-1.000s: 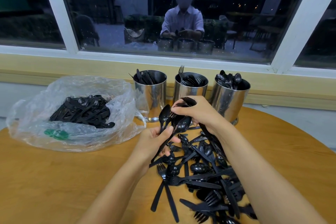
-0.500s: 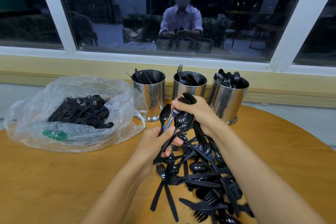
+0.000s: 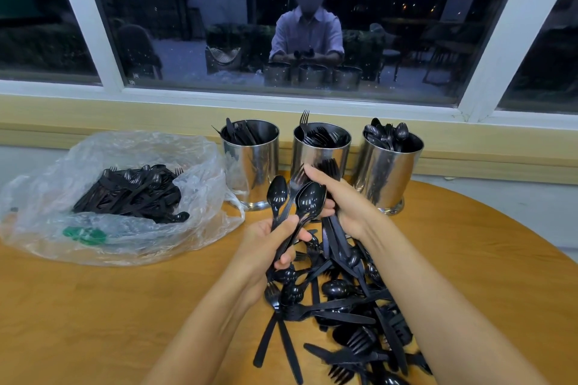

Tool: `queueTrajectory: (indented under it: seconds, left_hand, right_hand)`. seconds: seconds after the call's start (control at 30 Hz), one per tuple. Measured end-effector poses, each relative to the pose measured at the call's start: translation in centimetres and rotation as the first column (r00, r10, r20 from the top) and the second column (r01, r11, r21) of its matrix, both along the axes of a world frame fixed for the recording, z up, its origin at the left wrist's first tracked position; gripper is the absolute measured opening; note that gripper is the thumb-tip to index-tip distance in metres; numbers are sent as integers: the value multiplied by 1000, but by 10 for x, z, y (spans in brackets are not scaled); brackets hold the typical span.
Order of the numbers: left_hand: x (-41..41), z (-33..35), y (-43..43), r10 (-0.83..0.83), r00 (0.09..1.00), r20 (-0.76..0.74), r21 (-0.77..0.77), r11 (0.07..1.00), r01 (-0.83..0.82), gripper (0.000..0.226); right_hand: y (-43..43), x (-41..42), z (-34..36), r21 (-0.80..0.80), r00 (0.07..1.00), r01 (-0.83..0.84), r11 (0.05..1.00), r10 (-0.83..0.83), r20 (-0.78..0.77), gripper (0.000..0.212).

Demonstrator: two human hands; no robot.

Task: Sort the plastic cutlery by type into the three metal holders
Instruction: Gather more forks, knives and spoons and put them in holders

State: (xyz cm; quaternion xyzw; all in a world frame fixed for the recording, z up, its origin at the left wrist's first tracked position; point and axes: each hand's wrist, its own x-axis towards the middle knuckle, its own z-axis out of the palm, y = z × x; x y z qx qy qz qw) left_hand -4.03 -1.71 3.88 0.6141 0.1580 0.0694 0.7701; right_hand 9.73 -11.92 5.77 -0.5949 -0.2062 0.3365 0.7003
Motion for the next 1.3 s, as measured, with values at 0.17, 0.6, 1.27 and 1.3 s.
queueTrajectory:
  seconds: [0.17,0.6,1.27,1.3]
  left_hand:
    - [0,0,3,-85,995,-49,57,995,87,26]
    - [28,-15,13,-15,998,-55,-32,999,14,34]
    - [92,-14,58,157,984,84,-91,985,-150,31]
    - [93,-15,59,158,984,82,-96,984,-150,30]
  right_hand:
    - [-8,3,3,-76,978,-120,990,105,-180,22]
    - [-8,50,12,186,837,547,816,-535,-112,13]
    - [69,152,60,255,472,728,636,-735,487,21]
    - [71,155,55,235,486,726,646,-724,489,21]
